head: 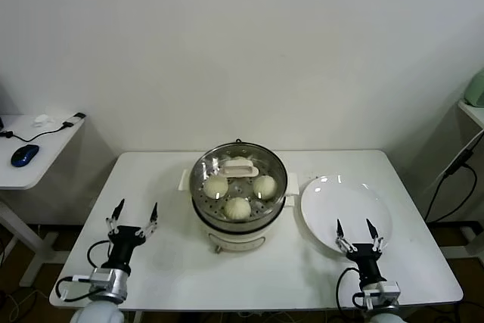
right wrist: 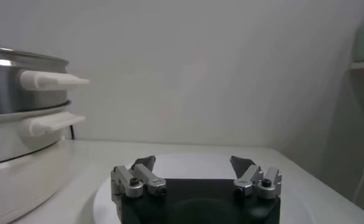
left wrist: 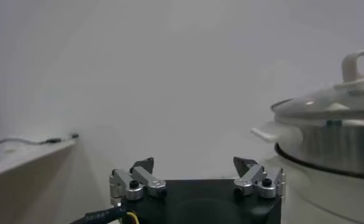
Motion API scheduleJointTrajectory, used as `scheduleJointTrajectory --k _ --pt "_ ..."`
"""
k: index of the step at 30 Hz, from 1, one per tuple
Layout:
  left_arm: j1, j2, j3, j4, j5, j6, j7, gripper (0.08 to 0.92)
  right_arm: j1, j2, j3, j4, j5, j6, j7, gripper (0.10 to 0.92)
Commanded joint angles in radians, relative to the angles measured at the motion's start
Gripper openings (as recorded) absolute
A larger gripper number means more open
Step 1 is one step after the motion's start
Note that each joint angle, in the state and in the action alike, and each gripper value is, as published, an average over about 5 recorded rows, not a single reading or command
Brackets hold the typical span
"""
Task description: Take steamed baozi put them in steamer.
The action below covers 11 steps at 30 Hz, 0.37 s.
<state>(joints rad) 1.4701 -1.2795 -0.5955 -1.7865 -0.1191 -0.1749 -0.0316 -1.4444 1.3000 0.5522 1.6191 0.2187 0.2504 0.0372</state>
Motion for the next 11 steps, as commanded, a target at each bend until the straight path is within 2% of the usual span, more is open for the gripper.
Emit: scheduleJointTrajectory --k 1,11 --pt "0.029 0.006 -0.024 0.106 -0.12 -0.129 -0.01 0.823 0.006 -0.005 -0.002 -0.001 0.001 -0.004 -0.004 0.823" --pt "0.031 0.005 -0.017 0.102 -0.114 -0.129 -0.007 0.823 0.008 -0.007 0.002 0.001 0.001 -0.001 -0.008 0.823"
